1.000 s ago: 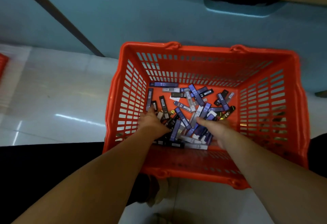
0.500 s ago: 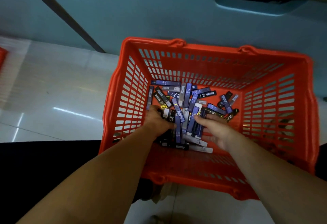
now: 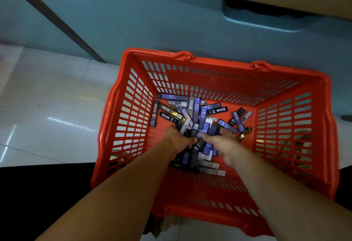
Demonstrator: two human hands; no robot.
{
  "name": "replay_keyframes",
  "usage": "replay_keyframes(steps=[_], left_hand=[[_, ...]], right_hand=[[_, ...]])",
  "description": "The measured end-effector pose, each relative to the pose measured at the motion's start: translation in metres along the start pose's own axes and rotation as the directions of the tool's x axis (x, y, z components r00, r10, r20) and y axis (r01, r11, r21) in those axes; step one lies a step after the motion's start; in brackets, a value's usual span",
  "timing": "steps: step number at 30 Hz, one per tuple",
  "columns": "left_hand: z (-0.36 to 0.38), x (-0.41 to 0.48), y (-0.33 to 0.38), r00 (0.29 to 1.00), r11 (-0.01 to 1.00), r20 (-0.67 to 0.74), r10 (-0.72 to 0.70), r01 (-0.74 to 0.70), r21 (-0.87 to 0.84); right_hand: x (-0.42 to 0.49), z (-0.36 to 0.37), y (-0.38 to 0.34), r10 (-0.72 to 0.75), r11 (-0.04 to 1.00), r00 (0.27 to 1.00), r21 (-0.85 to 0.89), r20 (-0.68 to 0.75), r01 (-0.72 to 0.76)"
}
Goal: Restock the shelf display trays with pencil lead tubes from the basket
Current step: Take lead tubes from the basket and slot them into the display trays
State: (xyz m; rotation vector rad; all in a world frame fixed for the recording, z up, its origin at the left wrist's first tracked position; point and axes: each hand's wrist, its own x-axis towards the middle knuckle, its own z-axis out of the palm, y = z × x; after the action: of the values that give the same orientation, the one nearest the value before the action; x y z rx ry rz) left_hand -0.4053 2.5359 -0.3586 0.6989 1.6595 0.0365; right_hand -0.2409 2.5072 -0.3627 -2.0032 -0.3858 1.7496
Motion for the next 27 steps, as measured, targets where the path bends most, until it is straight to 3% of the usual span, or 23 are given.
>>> replay_keyframes(steps=[8, 15, 23, 27], left_hand=[[0.009, 0.000, 0.001, 0.995, 0.995, 0.045, 0.094, -0.096, 0.033], [0.019, -0.020, 0.016, 0.970, 0.984, 0.168, 0.174, -0.168, -0.053], [0.009, -0.033, 0.033, 0.964, 0.967, 0.142, 0.224, -0.202, -0.154], [0.002, -0.046, 0.040, 0.963, 0.961, 0.129, 0.237, -0.213, -0.177]], right_hand=[[-0.002, -0.003, -0.003, 0.053, 0.996, 0.998, 0.072, 0.047, -0.056], [-0.008, -0.012, -0.001, 0.048, 0.983, 0.994, 0.173, 0.097, -0.065], [-0.036, -0.021, -0.031, -0.006, 0.986, 0.995, 0.168, 0.102, -0.011], [-0.049, -0.028, -0.037, -0.035, 0.983, 0.999, 0.180, 0.040, 0.028]])
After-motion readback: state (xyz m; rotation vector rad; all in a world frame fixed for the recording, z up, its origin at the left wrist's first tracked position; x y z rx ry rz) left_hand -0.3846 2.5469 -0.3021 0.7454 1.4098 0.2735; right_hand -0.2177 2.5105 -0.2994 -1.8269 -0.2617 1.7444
